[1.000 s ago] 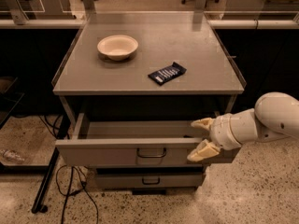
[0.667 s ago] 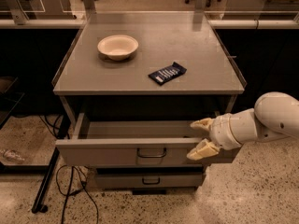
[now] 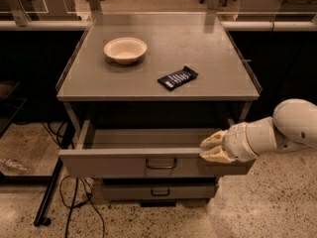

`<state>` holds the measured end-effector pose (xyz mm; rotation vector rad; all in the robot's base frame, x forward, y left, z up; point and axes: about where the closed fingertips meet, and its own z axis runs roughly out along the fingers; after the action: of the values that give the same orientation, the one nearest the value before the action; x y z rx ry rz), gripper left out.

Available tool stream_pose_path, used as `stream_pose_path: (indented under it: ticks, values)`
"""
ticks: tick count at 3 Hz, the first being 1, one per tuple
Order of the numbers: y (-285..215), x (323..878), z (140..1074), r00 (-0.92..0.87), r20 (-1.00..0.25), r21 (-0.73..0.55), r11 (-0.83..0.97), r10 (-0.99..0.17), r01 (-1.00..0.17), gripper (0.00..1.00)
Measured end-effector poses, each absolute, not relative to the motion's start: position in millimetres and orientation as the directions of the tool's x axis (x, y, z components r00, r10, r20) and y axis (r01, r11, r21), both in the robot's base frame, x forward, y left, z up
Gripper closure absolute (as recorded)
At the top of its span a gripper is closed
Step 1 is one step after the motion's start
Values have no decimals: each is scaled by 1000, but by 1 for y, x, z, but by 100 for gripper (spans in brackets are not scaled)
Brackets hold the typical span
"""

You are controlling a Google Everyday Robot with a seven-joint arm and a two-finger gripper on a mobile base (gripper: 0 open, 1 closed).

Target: Open top drawer

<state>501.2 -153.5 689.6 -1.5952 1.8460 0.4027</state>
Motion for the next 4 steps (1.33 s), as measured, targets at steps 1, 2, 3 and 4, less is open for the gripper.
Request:
stream_pose_path:
  ticks: [1, 2, 3, 4]
  values:
    - [-153, 493, 691, -34, -655, -181, 200, -755, -963, 100]
    - [-158, 484, 693, -35, -658, -180, 203, -752, -963, 100]
    - [-165, 468, 698, -36, -666, -178, 207, -745, -962, 100]
    - [-165, 468, 698, -36, -666, -178, 206, -745, -962, 84]
